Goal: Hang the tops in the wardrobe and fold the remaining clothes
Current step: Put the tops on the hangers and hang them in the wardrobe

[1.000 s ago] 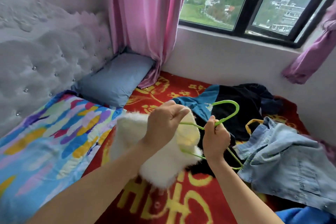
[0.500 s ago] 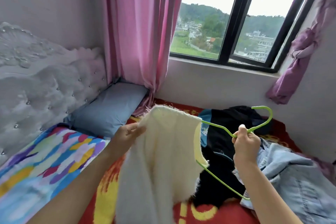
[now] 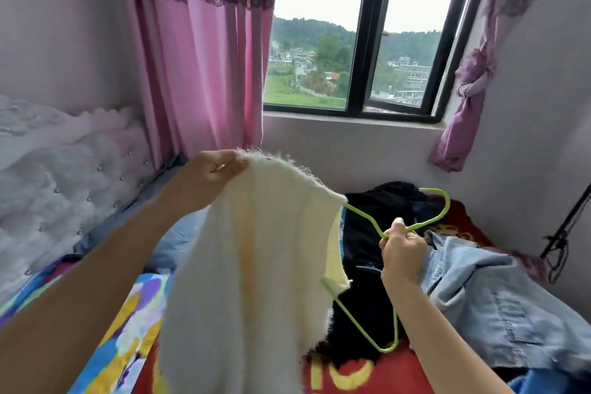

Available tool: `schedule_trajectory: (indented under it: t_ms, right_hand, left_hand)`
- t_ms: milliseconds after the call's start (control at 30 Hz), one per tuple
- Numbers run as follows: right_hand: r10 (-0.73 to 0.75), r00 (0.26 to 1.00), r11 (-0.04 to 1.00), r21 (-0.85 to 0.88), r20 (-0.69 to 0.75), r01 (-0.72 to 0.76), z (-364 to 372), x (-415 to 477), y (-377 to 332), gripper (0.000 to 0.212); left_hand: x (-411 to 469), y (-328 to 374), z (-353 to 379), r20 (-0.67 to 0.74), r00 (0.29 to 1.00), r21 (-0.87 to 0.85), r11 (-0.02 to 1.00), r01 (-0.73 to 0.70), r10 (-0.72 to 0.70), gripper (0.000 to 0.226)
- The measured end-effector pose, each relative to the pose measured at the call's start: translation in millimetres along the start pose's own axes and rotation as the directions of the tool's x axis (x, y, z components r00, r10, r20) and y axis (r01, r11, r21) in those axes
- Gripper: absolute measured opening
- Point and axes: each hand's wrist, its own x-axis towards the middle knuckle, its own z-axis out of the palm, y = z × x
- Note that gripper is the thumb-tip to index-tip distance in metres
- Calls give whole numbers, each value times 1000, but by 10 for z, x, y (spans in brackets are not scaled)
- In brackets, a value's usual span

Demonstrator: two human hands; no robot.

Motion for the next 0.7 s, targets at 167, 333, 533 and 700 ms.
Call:
schedule_trajectory:
  t_ms: [167, 333, 533, 700]
  right_hand:
    - [-117, 991, 993, 42, 72, 114, 133, -3, -121, 52]
    - [-151, 982, 988, 2, 118, 151, 289, -52, -187, 53]
    - [-268, 948, 949, -124, 171, 291, 353, -178, -260, 53]
    - [-195, 952, 955, -175, 237, 240, 451, -327, -275, 51]
  left_hand:
    - [-45, -157, 7, -84, 994, 175, 981, 88, -74, 65]
    - [-158, -135, 224, -79, 911, 687, 684, -245, 405, 72]
    - [-277, -198, 370, -110, 800, 633, 662, -401, 590, 49]
    - [-248, -108, 462, -105, 790, 685, 620, -383, 604, 57]
